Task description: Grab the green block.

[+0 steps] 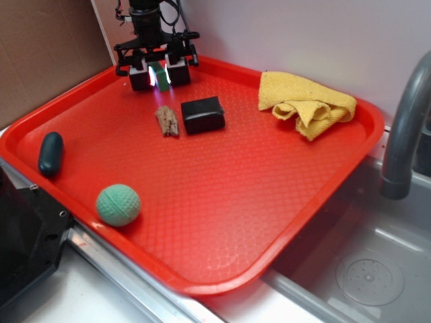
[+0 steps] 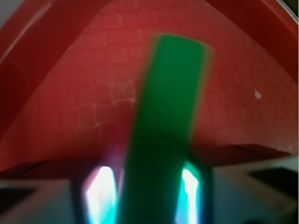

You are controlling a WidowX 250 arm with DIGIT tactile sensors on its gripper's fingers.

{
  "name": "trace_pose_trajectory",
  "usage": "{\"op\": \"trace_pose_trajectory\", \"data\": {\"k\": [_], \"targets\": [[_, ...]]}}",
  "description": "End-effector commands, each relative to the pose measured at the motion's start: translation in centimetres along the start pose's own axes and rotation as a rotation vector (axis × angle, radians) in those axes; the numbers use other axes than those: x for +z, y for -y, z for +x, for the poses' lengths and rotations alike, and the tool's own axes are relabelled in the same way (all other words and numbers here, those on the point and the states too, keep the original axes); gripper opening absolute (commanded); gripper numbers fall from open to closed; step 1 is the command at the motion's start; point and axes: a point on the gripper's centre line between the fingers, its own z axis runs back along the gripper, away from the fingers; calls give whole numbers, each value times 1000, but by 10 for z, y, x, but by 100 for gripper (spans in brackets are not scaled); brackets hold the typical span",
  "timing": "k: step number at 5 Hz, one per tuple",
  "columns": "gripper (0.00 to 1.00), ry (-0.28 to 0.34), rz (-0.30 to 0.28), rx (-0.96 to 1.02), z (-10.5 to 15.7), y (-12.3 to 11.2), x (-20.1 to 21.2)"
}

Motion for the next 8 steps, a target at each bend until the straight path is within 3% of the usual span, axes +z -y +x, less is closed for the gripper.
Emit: {"op": "trace_pose_trajectory", "data": {"k": [1, 2, 3, 4, 5, 6, 7, 8], "targets": [[0, 2, 9, -23, -10, -9, 4], [0, -5, 17, -25, -11, -11, 2], [0, -34, 33, -105, -29, -9, 9], [0, 50, 28, -348, -79, -5, 55], [0, 158, -16, -573, -129, -6, 101], [0, 232, -41, -652, -164, -7, 149], [0, 190, -186, -666, -162, -17, 199], [0, 155, -197, -690, -157, -22, 210]]}}
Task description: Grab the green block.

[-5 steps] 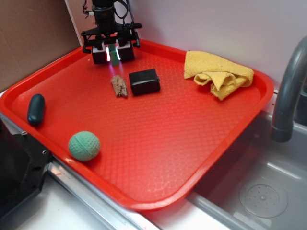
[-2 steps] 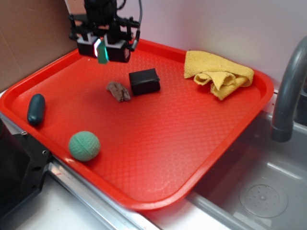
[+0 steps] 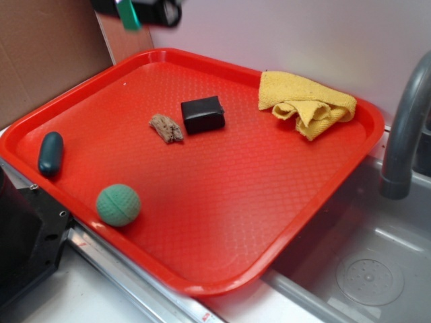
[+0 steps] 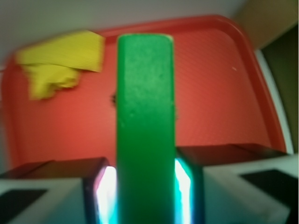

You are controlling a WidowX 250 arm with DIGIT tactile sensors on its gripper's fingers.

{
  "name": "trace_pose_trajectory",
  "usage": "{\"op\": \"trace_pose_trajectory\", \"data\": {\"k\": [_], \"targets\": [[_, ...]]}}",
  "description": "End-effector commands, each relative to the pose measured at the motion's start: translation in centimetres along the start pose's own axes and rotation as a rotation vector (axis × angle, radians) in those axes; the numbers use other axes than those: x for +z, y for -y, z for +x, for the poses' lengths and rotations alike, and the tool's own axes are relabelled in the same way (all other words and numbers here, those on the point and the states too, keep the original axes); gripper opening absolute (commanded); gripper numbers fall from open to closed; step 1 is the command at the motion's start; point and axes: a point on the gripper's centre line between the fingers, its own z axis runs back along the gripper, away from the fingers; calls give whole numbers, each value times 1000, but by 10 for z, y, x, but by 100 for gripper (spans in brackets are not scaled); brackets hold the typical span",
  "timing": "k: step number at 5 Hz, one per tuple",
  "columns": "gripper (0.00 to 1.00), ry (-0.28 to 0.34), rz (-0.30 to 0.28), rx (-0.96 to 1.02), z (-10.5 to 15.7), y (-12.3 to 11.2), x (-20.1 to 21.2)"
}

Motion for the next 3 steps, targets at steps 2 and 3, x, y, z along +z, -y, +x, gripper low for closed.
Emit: {"op": "trace_pose_trajectory", "data": {"k": [2, 3], "targets": [[0, -96, 5, -13, -8, -35, -19], [0, -69, -13, -22, -8, -31, -17]]}}
